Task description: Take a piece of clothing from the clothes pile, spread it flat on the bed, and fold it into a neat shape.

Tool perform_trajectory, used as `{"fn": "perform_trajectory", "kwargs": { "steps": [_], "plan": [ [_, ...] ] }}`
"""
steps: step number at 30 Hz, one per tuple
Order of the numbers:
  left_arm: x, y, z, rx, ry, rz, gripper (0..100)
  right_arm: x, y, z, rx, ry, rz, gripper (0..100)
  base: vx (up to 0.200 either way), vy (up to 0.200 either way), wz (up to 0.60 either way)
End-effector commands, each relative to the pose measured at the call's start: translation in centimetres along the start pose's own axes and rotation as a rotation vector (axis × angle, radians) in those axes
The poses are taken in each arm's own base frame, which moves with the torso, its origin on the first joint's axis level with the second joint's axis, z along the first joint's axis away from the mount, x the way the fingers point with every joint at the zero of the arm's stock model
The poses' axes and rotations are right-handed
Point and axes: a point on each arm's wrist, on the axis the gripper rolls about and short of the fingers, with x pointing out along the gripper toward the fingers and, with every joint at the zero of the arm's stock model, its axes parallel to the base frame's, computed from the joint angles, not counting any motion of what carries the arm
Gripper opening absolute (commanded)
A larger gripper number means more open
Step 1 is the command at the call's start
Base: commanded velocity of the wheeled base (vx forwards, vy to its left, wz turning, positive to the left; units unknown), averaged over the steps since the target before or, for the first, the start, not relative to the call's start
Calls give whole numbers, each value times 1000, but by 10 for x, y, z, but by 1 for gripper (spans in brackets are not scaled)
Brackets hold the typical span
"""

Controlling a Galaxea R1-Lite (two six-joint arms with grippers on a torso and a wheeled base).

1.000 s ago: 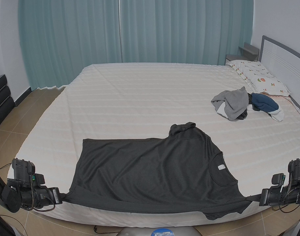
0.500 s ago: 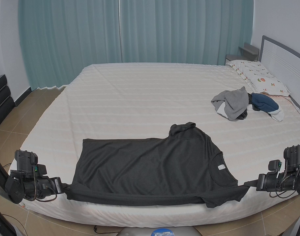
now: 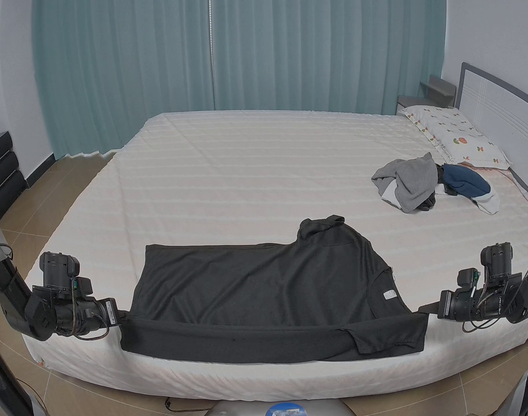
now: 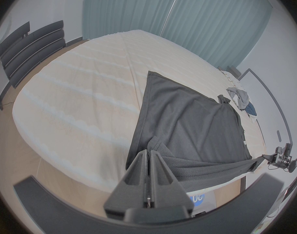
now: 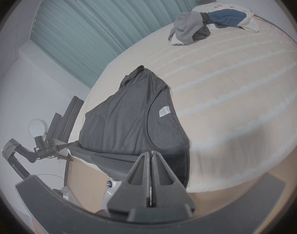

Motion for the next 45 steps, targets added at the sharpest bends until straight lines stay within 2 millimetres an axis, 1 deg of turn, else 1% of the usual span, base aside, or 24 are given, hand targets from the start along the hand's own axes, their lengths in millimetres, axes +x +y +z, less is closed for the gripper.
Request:
{"fn": "perform_trajectory", "kwargs": {
  "steps": [1,4,7,8,9,13,16,17,20,23,29,34,39,45],
  "plan": [
    [9,0,5,0,-1,2,0,14,-5,6,12,12,-2,0,0,0,0],
    [5,0,5,0,-6,3,0,11,-3,8,24,-1,5,0,0,0,0],
    [-5,-1,7,1,-35,-2,0,6,0,7,22,-9,7,0,0,0,0],
    [-6,-1,8,2,-38,-3,0,6,0,7,23,-9,6,0,0,0,0],
    [-12,-2,8,3,-57,-6,0,2,1,4,22,-7,8,0,0,0,0],
    [-29,-5,11,15,-105,-17,0,-10,5,-4,20,-8,12,0,0,0,0],
    [-36,-7,8,24,-116,-22,0,-15,7,-6,16,-17,15,0,0,0,0],
    [-38,-7,3,29,-107,-23,0,-20,9,-7,12,-27,18,0,0,0,0],
    [-40,-7,-1,36,-96,-22,0,-26,12,-7,3,-42,23,0,0,0,0],
    [-39,-7,-2,36,-91,-23,0,-29,14,-8,-3,-48,24,0,0,0,0],
    [-36,-7,2,35,-99,-24,0,-25,15,-10,-2,-27,28,0,0,0,0],
    [-39,-8,1,37,-103,-25,0,-29,18,-11,-11,-35,34,0,0,0,0],
    [-50,-8,-2,44,-125,-27,0,-38,19,-24,-17,-20,31,0,0,0,0],
    [-57,-9,-4,59,-133,-28,0,-44,19,-33,-11,-14,27,0,0,0,0]
  ]
}}
